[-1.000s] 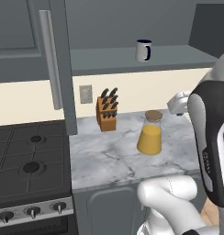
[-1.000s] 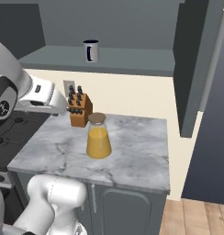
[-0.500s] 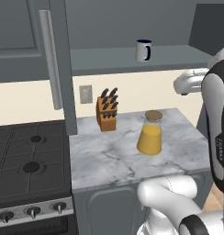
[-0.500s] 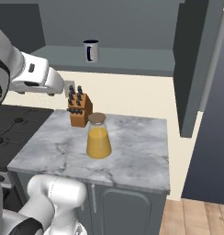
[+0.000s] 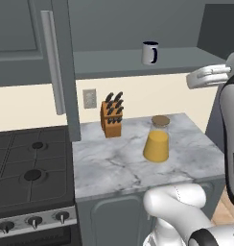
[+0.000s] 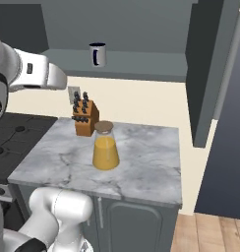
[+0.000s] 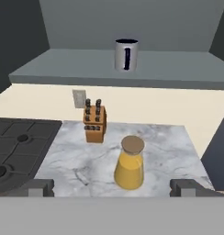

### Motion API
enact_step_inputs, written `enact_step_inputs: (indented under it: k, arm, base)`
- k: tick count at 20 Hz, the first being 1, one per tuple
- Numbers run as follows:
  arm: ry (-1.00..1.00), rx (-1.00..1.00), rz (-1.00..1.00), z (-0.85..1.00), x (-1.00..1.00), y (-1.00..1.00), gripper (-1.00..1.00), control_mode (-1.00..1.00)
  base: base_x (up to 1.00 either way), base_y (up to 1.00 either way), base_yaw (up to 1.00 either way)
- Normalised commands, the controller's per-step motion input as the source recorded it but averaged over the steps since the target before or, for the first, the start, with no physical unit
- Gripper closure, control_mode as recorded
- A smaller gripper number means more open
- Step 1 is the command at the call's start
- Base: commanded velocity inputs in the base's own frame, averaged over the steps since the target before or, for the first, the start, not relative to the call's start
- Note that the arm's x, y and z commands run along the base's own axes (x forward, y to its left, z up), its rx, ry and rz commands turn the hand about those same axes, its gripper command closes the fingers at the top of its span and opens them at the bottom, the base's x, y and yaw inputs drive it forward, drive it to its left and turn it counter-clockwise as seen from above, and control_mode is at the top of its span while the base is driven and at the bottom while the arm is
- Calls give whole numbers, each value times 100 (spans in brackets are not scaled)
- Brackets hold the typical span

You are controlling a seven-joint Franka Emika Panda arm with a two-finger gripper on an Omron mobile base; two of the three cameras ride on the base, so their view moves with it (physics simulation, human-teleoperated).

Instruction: There is a tray on the dining counter. Grab the cup, mug, and pitcher and place them on the tray. The pitcher may be placed next to the tray if it cannot fit the tray.

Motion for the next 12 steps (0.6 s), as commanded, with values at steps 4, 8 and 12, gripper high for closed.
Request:
enact_step_inputs:
  k: [4, 8, 12]
  arm:
    - [0, 5, 0, 13, 29, 0, -100, -100]
    - [0, 3, 0, 2, 44, -3, -100, -100]
    - [0, 1, 0, 0, 50, -6, -100, -100]
  base:
    - [0, 0, 0]
    - [0, 0, 0]
    - [0, 0, 0]
